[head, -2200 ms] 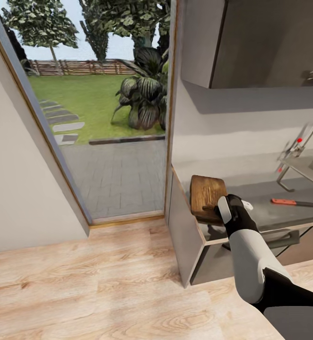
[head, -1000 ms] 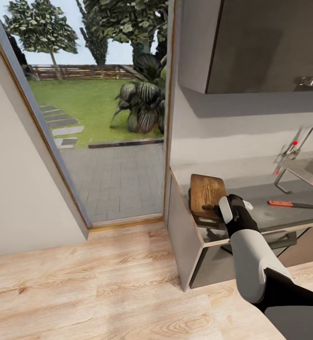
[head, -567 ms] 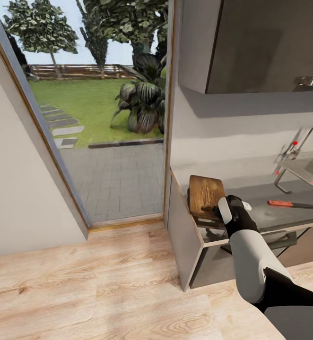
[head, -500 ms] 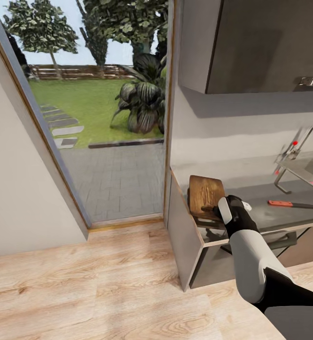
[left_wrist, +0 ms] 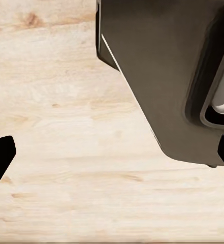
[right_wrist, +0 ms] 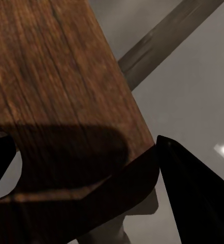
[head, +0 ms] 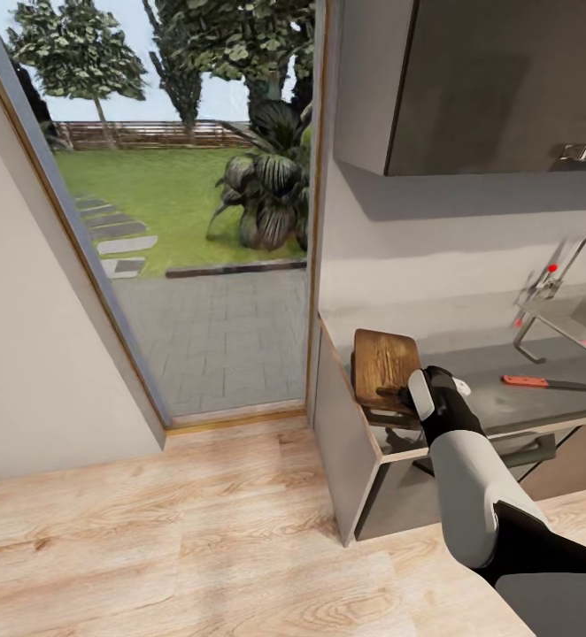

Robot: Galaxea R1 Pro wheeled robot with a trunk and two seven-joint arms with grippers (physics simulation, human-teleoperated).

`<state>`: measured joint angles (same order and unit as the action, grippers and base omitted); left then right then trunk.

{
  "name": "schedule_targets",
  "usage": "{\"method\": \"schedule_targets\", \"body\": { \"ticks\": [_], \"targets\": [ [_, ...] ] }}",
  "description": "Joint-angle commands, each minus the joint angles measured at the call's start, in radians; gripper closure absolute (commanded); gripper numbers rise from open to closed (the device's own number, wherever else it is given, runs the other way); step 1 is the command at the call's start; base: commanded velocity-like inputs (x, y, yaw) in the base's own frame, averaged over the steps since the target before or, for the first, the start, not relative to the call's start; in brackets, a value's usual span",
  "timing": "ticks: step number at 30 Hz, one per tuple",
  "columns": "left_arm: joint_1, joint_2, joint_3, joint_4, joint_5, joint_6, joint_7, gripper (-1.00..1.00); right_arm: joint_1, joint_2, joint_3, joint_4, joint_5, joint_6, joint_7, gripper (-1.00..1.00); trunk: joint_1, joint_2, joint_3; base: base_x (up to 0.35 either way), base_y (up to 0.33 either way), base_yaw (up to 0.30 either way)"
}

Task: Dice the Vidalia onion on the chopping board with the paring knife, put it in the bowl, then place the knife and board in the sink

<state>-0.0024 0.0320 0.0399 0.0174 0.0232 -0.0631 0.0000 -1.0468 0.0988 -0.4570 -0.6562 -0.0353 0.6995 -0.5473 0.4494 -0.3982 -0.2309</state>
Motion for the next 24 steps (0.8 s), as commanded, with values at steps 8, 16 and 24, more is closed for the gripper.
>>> {"method": "schedule_targets", "body": {
  "ticks": [8,16,24],
  "targets": [
    [-0.001,0.0,0.004,0.005,0.002,-0.005,0.0,-1.0,-0.001,0.001,-0.003,0.0,-0.004,0.002,-0.005,1.0,0.001,-0.002,-0.002,0.0,0.0,0.0],
    [-0.001,0.0,0.004,0.006,0.001,-0.006,0.0,-1.0,-0.001,0.002,-0.003,-0.002,-0.003,0.002,-0.009,1.0,0.001,-0.002,-0.002,0.0,0.0,0.0],
    [-0.001,0.0,0.005,0.006,0.001,-0.006,0.0,-1.0,-0.001,0.007,-0.002,-0.002,-0.005,0.003,-0.011,1.0,0.001,-0.002,-0.002,0.0,0.0,0.0]
  ]
}}
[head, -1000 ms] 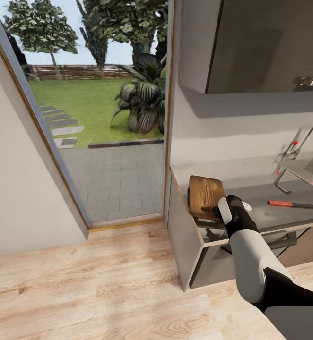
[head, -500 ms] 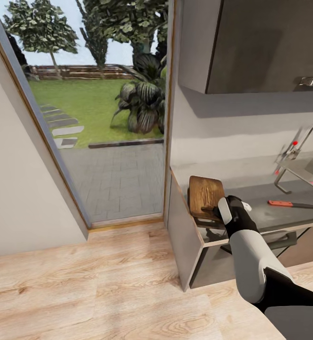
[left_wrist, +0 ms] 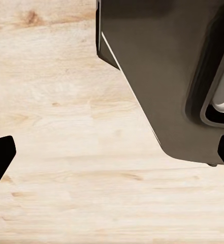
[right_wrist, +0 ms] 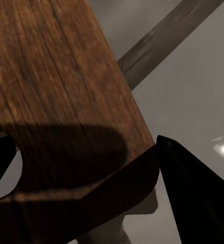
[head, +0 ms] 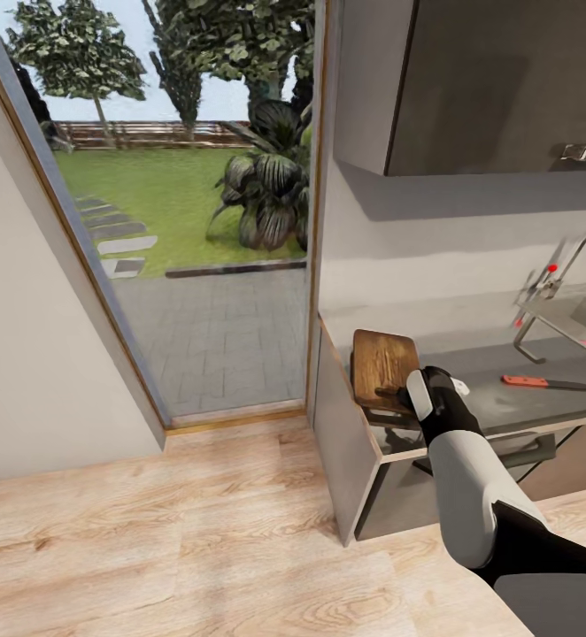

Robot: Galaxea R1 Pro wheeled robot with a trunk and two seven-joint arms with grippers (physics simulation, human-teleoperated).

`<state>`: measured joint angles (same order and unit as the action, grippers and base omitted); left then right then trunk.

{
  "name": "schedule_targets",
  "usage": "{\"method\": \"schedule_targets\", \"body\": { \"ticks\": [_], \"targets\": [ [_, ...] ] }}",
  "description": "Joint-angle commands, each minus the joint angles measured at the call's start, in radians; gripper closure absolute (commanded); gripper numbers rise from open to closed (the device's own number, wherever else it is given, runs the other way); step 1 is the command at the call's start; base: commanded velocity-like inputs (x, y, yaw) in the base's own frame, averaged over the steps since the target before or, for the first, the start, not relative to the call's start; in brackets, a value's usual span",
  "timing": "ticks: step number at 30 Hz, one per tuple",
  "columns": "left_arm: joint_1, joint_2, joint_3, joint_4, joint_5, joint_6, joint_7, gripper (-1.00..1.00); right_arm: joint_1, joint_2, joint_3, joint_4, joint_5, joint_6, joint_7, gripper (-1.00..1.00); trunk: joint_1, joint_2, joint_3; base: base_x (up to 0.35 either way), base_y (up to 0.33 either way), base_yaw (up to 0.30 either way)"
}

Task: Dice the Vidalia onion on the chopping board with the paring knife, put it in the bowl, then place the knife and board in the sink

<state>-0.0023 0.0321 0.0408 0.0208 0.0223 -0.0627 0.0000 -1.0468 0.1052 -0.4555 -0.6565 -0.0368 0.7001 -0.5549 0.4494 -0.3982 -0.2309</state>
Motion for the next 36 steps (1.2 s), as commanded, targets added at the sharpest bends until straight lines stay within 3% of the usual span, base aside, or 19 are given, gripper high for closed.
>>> {"method": "schedule_targets", "body": {
  "ticks": [1,9,36],
  "targets": [
    [-0.001,0.0,0.004,0.002,0.002,-0.006,0.0,-1.0,-0.001,0.001,-0.003,-0.002,-0.003,0.002,-0.003,1.0,0.001,-0.002,-0.002,0.0,0.0,0.0],
    [-0.001,0.0,0.004,0.002,0.002,-0.006,0.0,-1.0,-0.001,0.002,-0.003,-0.002,-0.003,0.002,-0.003,1.0,0.001,-0.002,0.001,0.0,0.0,-0.014],
    [-0.001,-0.001,0.003,0.002,0.002,-0.006,-0.001,-1.0,-0.001,0.005,-0.002,0.0,-0.005,0.005,-0.003,1.0,0.001,-0.002,0.043,0.0,0.0,-0.037]
  ]
}}
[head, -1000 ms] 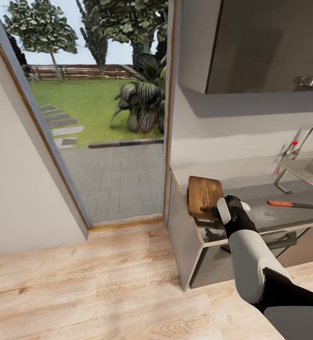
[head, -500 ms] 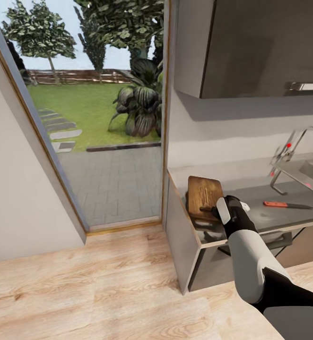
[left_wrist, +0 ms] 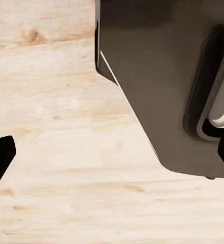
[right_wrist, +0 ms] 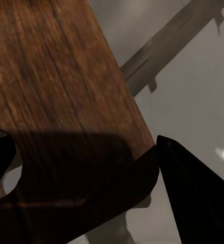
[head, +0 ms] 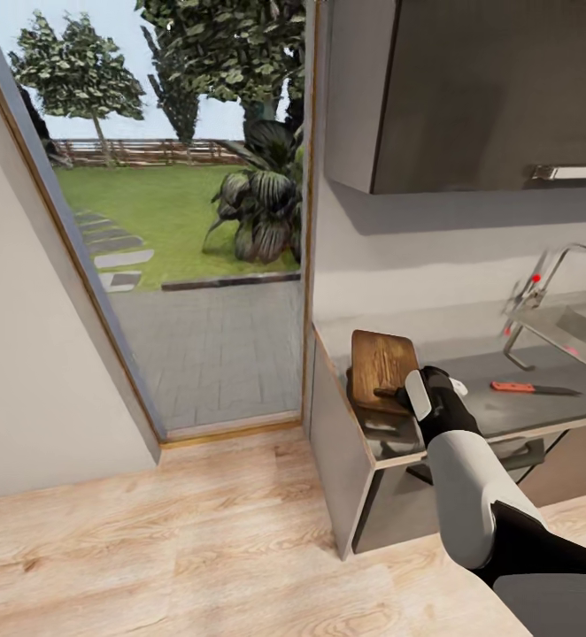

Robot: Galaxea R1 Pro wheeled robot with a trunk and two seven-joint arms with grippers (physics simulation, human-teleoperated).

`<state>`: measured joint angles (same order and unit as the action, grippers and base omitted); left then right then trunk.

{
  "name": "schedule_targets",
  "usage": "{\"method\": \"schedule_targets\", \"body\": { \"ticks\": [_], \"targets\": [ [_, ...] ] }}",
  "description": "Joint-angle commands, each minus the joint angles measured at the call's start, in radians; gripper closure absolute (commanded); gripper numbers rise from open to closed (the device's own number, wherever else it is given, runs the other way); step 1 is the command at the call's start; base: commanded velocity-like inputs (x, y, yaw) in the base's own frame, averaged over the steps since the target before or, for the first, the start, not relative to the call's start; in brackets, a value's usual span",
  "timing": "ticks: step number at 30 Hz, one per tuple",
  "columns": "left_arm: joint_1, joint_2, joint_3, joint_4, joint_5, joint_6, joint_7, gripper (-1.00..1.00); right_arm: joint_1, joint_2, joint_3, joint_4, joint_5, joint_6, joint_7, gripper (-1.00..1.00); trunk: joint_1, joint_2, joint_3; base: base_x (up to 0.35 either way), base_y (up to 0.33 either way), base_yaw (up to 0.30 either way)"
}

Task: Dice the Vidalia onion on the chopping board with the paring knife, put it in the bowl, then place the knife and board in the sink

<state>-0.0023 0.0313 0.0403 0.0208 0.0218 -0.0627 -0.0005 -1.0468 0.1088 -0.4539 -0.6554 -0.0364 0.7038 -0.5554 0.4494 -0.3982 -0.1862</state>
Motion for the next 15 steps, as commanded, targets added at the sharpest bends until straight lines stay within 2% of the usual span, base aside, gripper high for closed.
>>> {"method": "schedule_targets", "body": {
  "ticks": [1,7,15],
  "targets": [
    [-0.001,-0.001,0.003,0.002,0.002,-0.006,-0.001,-1.0,-0.001,0.001,-0.003,-0.001,-0.005,0.002,-0.003,1.0,0.001,-0.002,0.0,0.0,0.0,0.0],
    [-0.001,-0.023,0.004,0.0,0.006,-0.006,-0.003,-1.0,-0.001,0.001,-0.003,-0.001,-0.005,0.002,-0.003,1.0,0.001,-0.002,0.008,0.0,0.0,0.0],
    [-0.001,-0.023,0.003,0.002,0.006,-0.004,-0.004,-1.0,-0.001,0.0,-0.004,-0.001,-0.005,0.002,-0.003,1.0,0.001,-0.002,0.019,0.0,0.0,0.0]
  ]
}}
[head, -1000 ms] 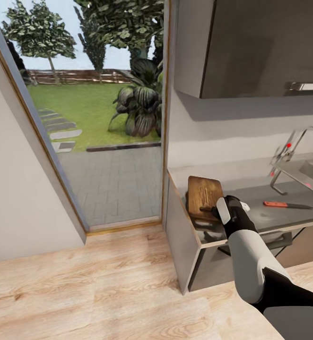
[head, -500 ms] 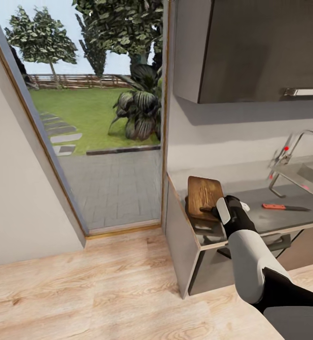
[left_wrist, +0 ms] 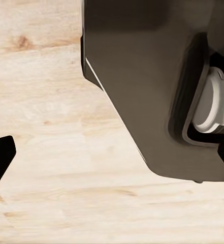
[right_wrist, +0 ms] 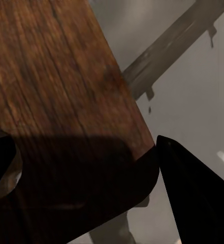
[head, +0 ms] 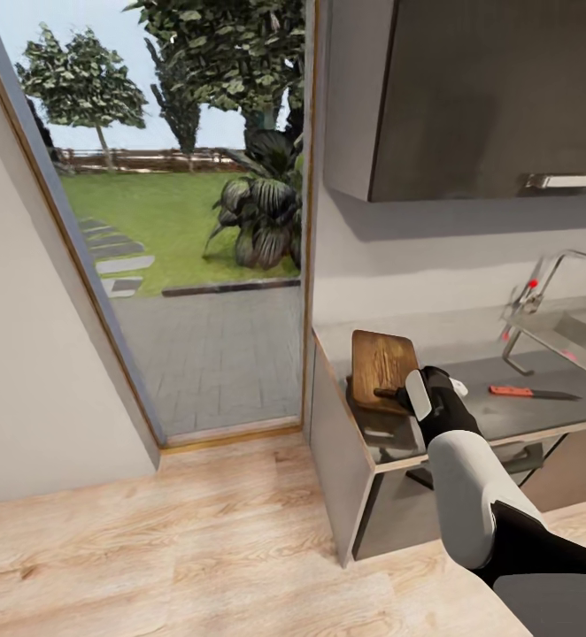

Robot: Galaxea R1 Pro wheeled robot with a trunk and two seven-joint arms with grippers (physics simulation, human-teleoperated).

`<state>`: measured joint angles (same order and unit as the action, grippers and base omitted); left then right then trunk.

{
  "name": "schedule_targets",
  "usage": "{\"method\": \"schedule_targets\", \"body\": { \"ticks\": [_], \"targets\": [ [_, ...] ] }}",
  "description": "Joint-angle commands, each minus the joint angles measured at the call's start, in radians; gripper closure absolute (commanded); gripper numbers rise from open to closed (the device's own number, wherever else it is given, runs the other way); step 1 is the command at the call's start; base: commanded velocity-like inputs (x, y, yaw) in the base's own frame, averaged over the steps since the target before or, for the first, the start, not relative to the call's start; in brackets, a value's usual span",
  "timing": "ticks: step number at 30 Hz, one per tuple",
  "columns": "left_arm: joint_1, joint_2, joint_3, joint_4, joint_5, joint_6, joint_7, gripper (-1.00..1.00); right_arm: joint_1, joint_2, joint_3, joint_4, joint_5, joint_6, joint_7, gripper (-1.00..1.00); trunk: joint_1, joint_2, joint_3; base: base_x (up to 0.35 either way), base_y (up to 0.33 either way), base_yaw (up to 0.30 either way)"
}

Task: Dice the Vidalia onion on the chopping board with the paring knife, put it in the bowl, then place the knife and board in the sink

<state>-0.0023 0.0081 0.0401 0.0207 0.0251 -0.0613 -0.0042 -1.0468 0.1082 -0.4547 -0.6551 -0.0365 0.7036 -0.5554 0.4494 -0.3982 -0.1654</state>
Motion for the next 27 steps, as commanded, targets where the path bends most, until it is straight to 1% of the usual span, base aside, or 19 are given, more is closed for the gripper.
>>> {"method": "schedule_targets", "body": {
  "ticks": [1,4,8,12,27],
  "targets": [
    [-0.001,0.0,0.004,0.002,0.003,-0.006,0.0,-1.0,-0.001,0.001,-0.003,-0.001,-0.005,0.002,-0.003,1.0,0.001,-0.002,0.0,0.0,0.0,0.0],
    [-0.001,0.002,0.003,0.003,0.001,-0.002,0.003,-1.0,-0.001,0.001,-0.004,-0.001,-0.005,0.002,-0.003,1.0,0.001,-0.002,0.003,0.0,0.0,0.0],
    [-0.001,0.019,0.003,0.004,0.002,-0.002,0.005,-1.0,-0.001,0.001,-0.004,-0.001,-0.005,0.002,-0.003,1.0,0.001,-0.002,0.007,0.0,0.0,0.0],
    [-0.001,0.025,0.003,0.003,0.002,-0.001,0.006,-1.0,-0.001,0.001,-0.004,-0.001,-0.005,0.002,-0.003,1.0,0.001,-0.002,0.012,0.0,0.0,0.0],
    [-0.001,0.024,0.004,0.001,0.003,-0.004,-0.003,-1.0,-0.001,0.0,-0.004,-0.001,-0.005,0.003,-0.003,1.0,0.001,-0.002,0.03,0.0,0.0,0.0]
  ]
}}
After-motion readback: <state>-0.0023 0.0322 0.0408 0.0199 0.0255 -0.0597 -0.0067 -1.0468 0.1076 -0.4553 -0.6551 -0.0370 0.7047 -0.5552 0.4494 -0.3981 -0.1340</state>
